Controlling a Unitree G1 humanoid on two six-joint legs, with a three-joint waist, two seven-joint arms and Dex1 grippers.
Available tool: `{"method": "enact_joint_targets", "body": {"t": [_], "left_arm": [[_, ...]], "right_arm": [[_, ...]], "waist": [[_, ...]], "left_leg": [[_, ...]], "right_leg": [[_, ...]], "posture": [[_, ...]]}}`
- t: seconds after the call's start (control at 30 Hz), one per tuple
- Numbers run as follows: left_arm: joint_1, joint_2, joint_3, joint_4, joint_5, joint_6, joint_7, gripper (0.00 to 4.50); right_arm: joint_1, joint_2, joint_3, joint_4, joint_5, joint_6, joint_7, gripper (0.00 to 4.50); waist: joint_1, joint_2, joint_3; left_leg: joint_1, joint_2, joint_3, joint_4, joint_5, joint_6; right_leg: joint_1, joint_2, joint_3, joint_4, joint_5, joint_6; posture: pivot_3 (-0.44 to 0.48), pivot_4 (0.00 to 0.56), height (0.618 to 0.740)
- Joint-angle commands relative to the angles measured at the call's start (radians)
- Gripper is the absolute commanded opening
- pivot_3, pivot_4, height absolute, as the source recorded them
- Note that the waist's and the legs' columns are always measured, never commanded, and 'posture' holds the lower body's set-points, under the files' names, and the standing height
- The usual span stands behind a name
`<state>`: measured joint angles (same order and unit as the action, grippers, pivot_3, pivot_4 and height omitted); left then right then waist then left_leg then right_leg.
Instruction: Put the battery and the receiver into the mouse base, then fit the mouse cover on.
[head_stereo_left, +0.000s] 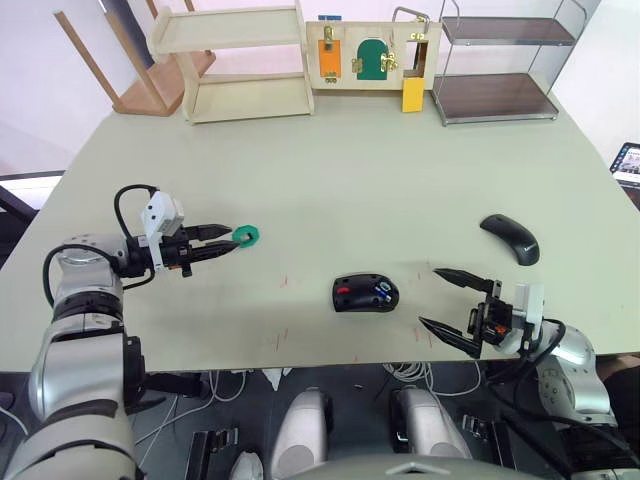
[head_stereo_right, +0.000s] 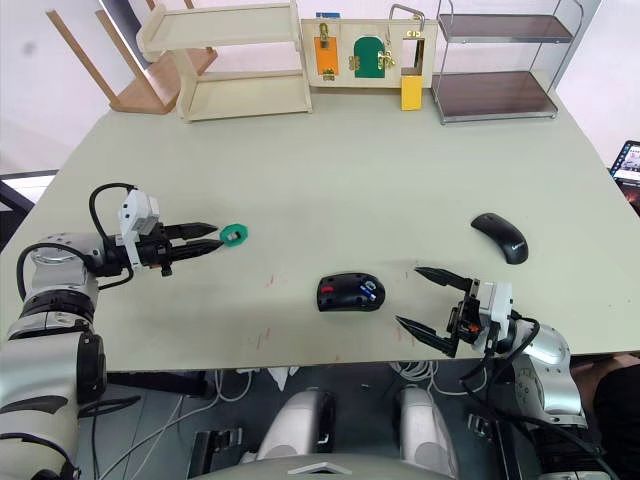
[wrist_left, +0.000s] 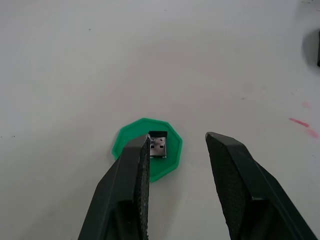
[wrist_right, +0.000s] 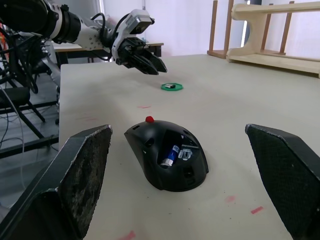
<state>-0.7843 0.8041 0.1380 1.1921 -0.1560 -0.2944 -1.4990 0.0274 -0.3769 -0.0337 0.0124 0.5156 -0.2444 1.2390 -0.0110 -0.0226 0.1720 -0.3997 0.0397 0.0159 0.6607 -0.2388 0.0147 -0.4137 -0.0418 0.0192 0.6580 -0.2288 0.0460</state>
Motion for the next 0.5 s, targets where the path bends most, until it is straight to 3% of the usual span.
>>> {"method": "enact_joint_targets", "body": {"t": [0.03, 0.3, 0.43, 0.5], "left_arm": [[-0.027, 0.002, 0.017, 0.008, -0.002, -0.005, 0.014, 1.91], [-0.036, -0.008, 0.014, 0.018, 0.017, -0.026, 0.047, 1.91], [-0.040, -0.008, 0.015, 0.022, 0.019, -0.026, 0.048, 0.73], [-0.042, -0.007, 0.013, 0.024, 0.022, -0.025, 0.050, 0.73]], "right_arm": [[0.018, -0.003, -0.001, -0.040, 0.007, -0.019, -0.005, 4.50], [0.009, -0.002, 0.002, -0.033, 0.004, -0.022, -0.006, 4.50], [0.009, -0.002, 0.005, -0.032, 0.004, -0.024, -0.006, 4.50], [0.011, -0.001, 0.007, -0.033, 0.004, -0.024, -0.006, 4.50]], "waist": [[0.000, 0.000, 0.000], [0.000, 0.000, 0.000], [0.000, 0.000, 0.000], [0.000, 0.000, 0.000]], "left_leg": [[0.000, 0.000, 0.000, 0.000, 0.000, 0.000], [0.000, 0.000, 0.000, 0.000, 0.000, 0.000], [0.000, 0.000, 0.000, 0.000, 0.000, 0.000], [0.000, 0.000, 0.000, 0.000, 0.000, 0.000]], "right_leg": [[0.000, 0.000, 0.000, 0.000, 0.000, 0.000], [0.000, 0.000, 0.000, 0.000, 0.000, 0.000], [0.000, 0.000, 0.000, 0.000, 0.000, 0.000], [0.000, 0.000, 0.000, 0.000, 0.000, 0.000]], "posture": [[0.000, 0.150, 0.740], [0.000, 0.150, 0.740], [0.000, 0.150, 0.740], [0.000, 0.150, 0.740]]}}
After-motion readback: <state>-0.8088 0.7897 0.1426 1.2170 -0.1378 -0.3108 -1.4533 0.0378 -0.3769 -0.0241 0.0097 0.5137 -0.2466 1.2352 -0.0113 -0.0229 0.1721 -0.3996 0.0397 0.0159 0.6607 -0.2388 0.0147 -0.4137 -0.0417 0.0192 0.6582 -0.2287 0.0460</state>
